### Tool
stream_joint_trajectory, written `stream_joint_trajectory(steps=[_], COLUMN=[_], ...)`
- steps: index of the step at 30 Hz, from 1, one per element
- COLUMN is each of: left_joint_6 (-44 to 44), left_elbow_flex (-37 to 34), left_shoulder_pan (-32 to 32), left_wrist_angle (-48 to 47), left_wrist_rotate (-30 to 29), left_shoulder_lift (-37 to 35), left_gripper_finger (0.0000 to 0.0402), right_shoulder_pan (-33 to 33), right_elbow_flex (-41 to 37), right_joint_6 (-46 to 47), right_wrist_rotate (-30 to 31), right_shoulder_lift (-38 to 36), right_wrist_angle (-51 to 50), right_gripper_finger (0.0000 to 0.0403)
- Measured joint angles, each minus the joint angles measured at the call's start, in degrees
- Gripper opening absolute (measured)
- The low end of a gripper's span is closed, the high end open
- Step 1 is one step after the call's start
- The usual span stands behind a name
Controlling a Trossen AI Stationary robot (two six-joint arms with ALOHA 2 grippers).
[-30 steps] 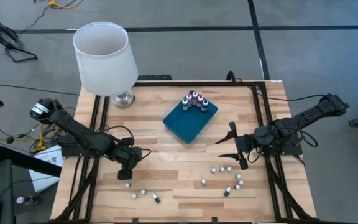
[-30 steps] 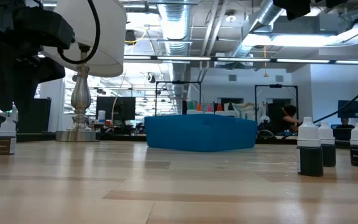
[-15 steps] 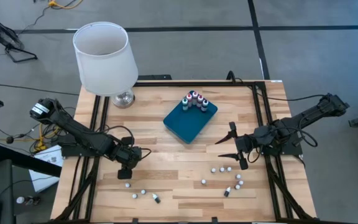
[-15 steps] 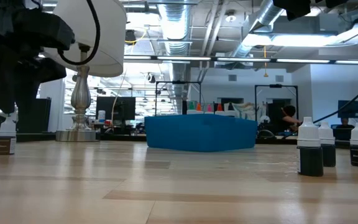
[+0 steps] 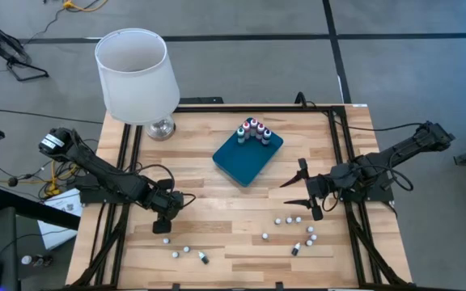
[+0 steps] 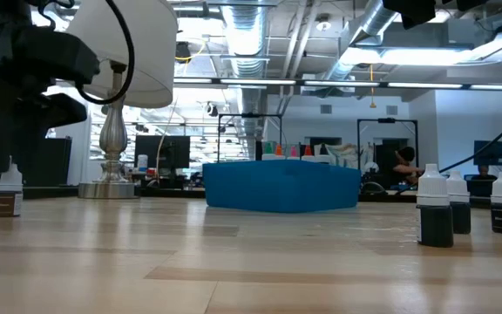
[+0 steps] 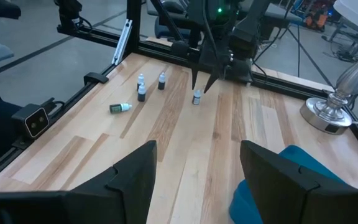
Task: Pick & Place food coloring
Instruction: Put the small brown food coloring bottle into the blue container
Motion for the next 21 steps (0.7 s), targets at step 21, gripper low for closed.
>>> stream_joint_trajectory(steps=[21], left_joint_6=[0.04], left_elbow_flex=[-0.44], left_shoulder_pan=[0.00], left_wrist_angle=[0.16], left_wrist_rotate=[-0.59], left_shoulder_lift=[-0.02], left_gripper_finger=[0.0112], right_shoulder_pan=[0.00], right_elbow_flex=[0.00], right_joint_6=[0.49], right_wrist_rotate=[0.02], right_shoulder_lift=[0.00], right_wrist_angle=[-0.25], right_gripper_finger=[0.0223])
